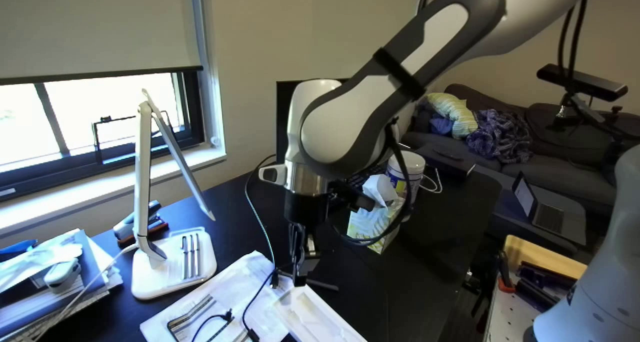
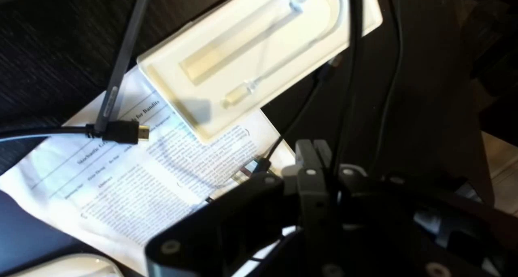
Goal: Move the black cable to the left
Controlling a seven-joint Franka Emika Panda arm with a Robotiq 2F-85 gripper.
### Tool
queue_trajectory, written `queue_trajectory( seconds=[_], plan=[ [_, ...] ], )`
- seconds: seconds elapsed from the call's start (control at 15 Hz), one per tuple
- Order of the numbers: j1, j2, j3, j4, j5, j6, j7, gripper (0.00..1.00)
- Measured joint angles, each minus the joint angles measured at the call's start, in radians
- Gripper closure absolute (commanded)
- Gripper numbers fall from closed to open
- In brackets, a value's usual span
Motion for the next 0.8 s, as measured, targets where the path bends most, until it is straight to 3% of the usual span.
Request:
queue_trajectory(
  seconds=[0.2, 0.53, 0.6, 0.8],
  plan=[
    [-0.039, 0.099, 0.025, 0.071, -0.069, 0.006, 0.0, 0.97],
    [-0.049, 0.171, 0.026, 0.149, -0.341, 0.094, 0.007, 0.96],
    [-0.051, 0.179, 0.03, 0.159, -0.365, 0.101, 0.007, 0.71],
    [-0.074, 0.202, 0.063, 0.185, -0.38, 0.103, -0.006, 0.57]
  ],
)
